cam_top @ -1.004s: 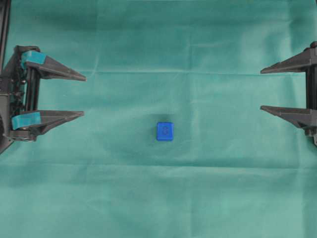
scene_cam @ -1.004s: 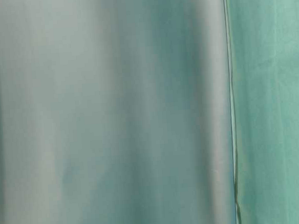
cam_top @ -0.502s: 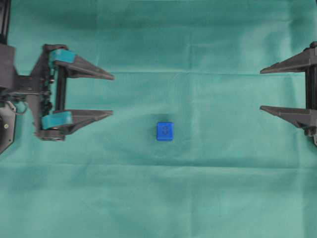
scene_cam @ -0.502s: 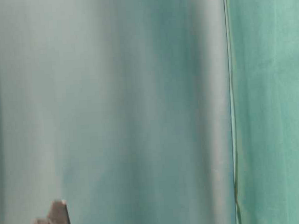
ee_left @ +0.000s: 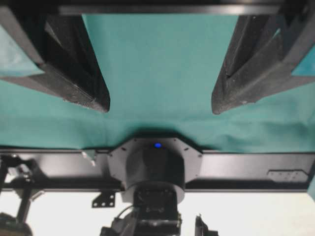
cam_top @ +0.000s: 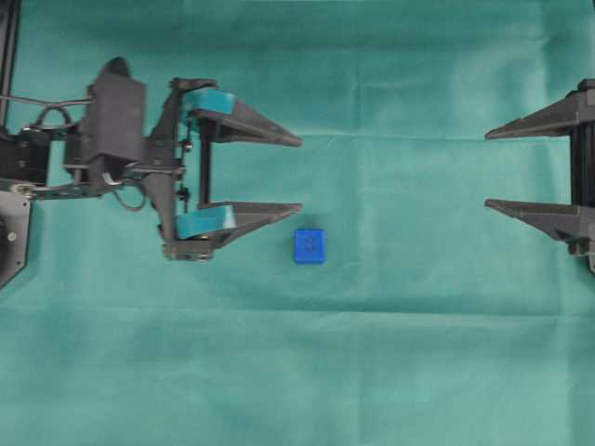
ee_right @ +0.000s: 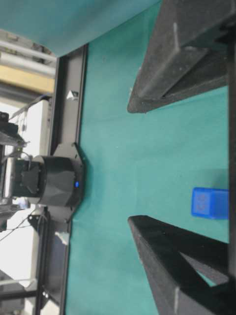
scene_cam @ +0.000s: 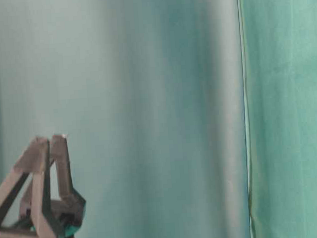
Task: Handover the blue block to the right arm after grasping it with the left arm, then place it in the designated position.
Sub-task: 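Move the left gripper over the blue cube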
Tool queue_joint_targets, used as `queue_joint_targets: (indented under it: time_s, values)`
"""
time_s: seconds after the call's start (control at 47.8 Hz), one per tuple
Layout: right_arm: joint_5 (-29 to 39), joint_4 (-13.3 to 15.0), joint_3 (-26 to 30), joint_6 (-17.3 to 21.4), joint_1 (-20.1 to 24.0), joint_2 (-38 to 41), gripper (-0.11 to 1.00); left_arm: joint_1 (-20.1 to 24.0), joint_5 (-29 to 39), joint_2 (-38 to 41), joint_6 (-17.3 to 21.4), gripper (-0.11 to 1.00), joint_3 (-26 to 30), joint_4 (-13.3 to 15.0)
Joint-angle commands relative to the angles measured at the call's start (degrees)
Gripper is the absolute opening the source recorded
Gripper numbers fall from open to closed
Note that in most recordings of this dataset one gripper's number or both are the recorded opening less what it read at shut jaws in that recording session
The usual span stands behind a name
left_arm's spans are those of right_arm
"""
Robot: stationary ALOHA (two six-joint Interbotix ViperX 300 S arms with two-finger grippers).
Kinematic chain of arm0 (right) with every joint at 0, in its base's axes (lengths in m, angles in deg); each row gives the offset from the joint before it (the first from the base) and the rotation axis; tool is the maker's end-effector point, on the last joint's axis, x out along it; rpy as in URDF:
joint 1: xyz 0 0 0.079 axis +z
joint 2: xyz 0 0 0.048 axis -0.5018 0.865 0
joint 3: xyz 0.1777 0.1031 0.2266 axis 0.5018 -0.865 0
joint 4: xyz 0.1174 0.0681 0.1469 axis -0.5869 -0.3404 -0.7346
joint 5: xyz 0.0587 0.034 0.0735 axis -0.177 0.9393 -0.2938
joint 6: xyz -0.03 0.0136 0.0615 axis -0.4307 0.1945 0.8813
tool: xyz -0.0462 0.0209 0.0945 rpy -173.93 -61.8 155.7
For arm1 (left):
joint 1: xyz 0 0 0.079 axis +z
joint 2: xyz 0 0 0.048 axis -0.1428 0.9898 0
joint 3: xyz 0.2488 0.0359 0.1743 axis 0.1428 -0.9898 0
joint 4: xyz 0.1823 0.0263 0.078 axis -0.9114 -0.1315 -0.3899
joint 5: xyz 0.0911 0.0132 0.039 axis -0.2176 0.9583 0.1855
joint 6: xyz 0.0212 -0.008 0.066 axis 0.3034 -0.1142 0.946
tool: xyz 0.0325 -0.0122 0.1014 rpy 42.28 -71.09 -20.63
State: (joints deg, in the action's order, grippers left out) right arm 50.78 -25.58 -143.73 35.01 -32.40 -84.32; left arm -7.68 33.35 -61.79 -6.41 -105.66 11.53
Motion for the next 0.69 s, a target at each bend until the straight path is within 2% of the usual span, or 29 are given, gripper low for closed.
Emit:
queue_joint_targets:
  time_s: [0.0, 0.146, 0.272, 0.669]
  values:
    - [-0.5, 0.0, 1.2, -0.1, -0.1, 0.4, 0.94, 0.3, 0.5, 0.1, 0.0, 0.99, 2.5, 0.1]
    - [-0.5, 0.0, 1.3, -0.1, 0.0, 0.4, 0.94, 0.3, 2.9, 0.3, -0.2, 0.99, 2.9, 0.1]
    - [-0.5, 0.0, 1.3, -0.1, 0.0, 0.4, 0.94, 0.3, 9.1, 0.0, -1.1, 0.99, 4.1, 0.2]
    - [-0.4, 0.0, 1.3, -0.1, 0.0, 0.4, 0.94, 0.4, 40.2, 3.5, -1.8, 0.99, 16.8, -0.1]
